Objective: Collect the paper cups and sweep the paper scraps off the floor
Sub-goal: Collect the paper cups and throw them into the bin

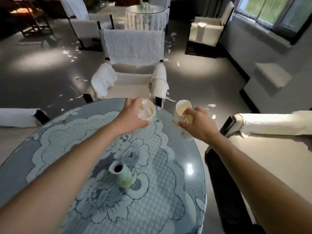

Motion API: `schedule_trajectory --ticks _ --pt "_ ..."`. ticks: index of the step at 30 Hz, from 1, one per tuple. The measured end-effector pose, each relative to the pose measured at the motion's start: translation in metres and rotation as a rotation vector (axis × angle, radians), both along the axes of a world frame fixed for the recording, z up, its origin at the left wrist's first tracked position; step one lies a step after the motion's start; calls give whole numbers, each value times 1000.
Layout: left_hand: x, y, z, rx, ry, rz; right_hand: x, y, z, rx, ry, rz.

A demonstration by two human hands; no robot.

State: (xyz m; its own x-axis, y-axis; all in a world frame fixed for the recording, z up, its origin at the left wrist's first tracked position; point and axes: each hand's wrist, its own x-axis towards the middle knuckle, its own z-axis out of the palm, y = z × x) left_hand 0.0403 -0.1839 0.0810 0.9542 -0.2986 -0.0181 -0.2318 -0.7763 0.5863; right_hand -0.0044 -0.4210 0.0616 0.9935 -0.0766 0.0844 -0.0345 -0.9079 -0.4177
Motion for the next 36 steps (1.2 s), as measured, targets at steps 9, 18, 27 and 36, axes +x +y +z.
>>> schedule_trajectory --ticks 9,18,27,36 --pt "8 -177 -14 -46 23 -20 -4 -169 -2 46 12 -62" --pt "46 -345 -22 -138 79 -87 11 -338 18 -39 41 -172" --pt "147 -435 -17 -153 86 -143 94 -413 11 -32 59 -195" --pt "367 -471 -46 -96 133 -159 327 -449 -2 -17 88 -158"
